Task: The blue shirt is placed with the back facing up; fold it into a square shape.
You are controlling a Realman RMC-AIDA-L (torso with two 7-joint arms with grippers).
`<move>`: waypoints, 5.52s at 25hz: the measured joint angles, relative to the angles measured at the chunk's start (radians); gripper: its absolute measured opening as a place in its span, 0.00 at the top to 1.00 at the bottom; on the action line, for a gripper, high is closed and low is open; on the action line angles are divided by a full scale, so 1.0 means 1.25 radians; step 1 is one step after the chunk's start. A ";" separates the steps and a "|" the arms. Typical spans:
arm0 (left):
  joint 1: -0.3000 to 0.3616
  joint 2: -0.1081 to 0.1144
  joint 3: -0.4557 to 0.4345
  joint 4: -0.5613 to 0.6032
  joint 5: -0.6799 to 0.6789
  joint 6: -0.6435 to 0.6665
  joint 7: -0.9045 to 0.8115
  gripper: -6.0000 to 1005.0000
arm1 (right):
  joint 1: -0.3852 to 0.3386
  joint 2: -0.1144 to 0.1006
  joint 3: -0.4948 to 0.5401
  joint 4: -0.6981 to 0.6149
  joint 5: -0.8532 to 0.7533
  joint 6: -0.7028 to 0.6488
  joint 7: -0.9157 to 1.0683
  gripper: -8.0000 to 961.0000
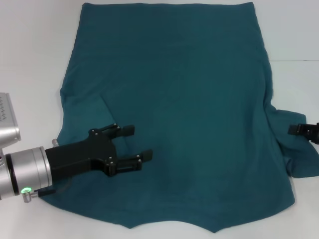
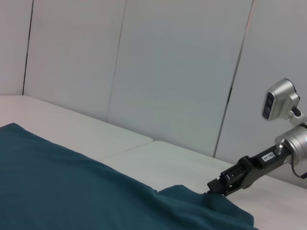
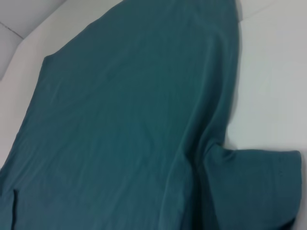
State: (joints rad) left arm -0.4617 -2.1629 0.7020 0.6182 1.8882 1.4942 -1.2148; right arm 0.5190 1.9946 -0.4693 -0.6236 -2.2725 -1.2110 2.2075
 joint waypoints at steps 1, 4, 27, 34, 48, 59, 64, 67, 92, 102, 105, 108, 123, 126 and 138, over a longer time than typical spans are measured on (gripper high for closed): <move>0.000 0.000 0.000 0.000 0.000 0.000 0.000 0.14 | 0.000 0.000 0.000 0.000 0.002 -0.001 -0.001 0.25; 0.000 0.000 -0.001 0.000 0.000 0.005 0.000 0.14 | -0.001 0.001 0.001 0.000 0.010 -0.002 -0.003 0.36; 0.003 -0.001 -0.003 -0.001 -0.006 0.003 -0.024 0.14 | -0.028 0.019 0.045 0.002 0.110 0.067 -0.126 0.99; 0.002 -0.003 -0.003 -0.002 -0.016 0.002 -0.029 0.14 | -0.021 0.003 0.043 0.003 0.141 0.090 -0.151 0.99; 0.009 -0.004 -0.013 -0.021 -0.028 0.001 -0.029 0.14 | 0.052 -0.011 -0.044 0.003 0.135 0.091 -0.157 0.99; 0.005 -0.002 -0.013 -0.021 -0.028 -0.003 -0.037 0.14 | 0.108 0.008 -0.203 0.004 0.135 0.022 -0.129 0.98; 0.005 -0.001 -0.013 -0.021 -0.028 -0.012 -0.038 0.14 | 0.129 0.012 -0.270 0.002 0.134 0.013 -0.107 0.98; 0.005 -0.001 -0.013 -0.021 -0.028 -0.020 -0.039 0.14 | 0.127 0.011 -0.273 -0.002 0.134 0.013 -0.094 0.87; 0.000 -0.001 -0.013 -0.039 -0.028 -0.022 -0.039 0.14 | 0.060 -0.045 -0.268 -0.009 0.126 -0.063 -0.037 0.27; -0.001 -0.001 -0.013 -0.041 -0.028 -0.022 -0.038 0.14 | 0.065 -0.041 -0.274 -0.009 0.126 -0.062 -0.037 0.28; -0.003 -0.001 -0.013 -0.041 -0.028 -0.022 -0.038 0.14 | 0.066 -0.039 -0.274 -0.009 0.126 -0.062 -0.039 0.28; -0.006 -0.001 -0.013 -0.041 -0.028 -0.022 -0.038 0.14 | 0.068 -0.038 -0.274 -0.009 0.126 -0.062 -0.041 0.28; -0.012 0.000 -0.012 -0.041 -0.028 -0.022 -0.039 0.14 | 0.071 -0.043 -0.274 -0.009 0.109 -0.067 -0.037 0.28; -0.012 -0.001 -0.012 -0.041 -0.028 -0.022 -0.039 0.14 | 0.081 -0.035 -0.274 -0.007 0.063 -0.061 -0.031 0.28; -0.012 -0.001 -0.013 -0.042 -0.028 -0.030 -0.039 0.14 | 0.100 -0.009 -0.267 -0.020 0.018 -0.016 -0.025 0.28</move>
State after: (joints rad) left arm -0.4770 -2.1644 0.6862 0.5659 1.8529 1.4566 -1.2638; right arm 0.6435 1.9835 -0.8028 -0.6492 -2.2495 -1.2315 2.1759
